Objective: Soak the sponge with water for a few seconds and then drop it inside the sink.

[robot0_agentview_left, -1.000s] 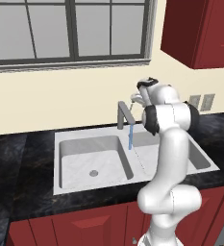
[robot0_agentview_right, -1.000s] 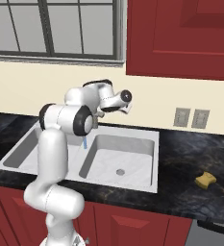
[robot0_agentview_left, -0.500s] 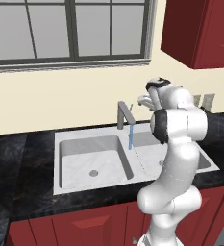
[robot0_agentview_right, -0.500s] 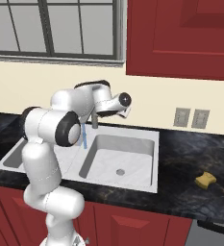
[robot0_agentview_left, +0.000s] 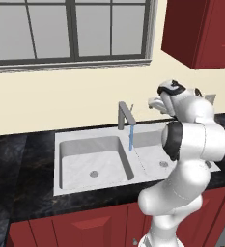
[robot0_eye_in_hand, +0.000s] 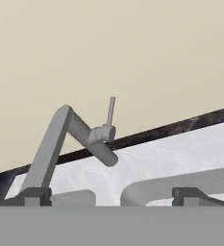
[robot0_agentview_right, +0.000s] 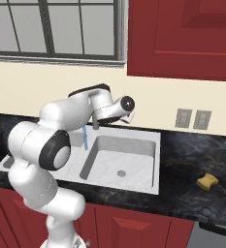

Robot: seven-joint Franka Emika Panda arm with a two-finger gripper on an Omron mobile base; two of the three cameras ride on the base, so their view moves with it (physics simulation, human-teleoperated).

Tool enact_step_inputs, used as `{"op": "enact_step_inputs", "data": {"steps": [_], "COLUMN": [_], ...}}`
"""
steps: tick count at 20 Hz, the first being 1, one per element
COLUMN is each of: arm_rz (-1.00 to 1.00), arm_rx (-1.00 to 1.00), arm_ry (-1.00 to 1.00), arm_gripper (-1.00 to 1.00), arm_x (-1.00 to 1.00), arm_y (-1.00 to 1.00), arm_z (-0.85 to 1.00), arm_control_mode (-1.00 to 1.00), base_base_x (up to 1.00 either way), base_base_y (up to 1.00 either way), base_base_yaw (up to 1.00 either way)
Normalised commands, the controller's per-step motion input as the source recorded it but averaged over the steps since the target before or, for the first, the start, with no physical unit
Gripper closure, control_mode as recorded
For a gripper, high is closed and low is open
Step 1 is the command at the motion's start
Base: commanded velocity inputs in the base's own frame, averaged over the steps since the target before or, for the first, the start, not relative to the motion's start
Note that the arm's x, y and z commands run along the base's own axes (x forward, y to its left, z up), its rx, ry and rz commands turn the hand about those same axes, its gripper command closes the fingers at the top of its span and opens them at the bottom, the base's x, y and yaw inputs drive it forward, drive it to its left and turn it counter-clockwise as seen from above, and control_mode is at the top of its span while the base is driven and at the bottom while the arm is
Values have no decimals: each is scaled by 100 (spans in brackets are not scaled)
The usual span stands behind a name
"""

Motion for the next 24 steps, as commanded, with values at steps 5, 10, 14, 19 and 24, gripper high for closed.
{"op": "enact_step_inputs", "data": {"steps": [5,10,14,19,24], "arm_rz": [0,0,0,0,0], "arm_rx": [-3,-5,-8,-9,-16], "arm_ry": [0,5,3,3,9], "arm_gripper": [-100,-100,-100,-100,-100], "arm_x": [-57,-65,-86,-55,-23], "arm_y": [-30,-15,-2,-9,-19], "arm_z": [32,11,1,2,0], "arm_control_mode": [-100,-100,-100,-100,-100], "base_base_x": [0,0,0,0,0], "base_base_y": [0,0,0,0,0], "base_base_yaw": [0,0,0,0,0]}}
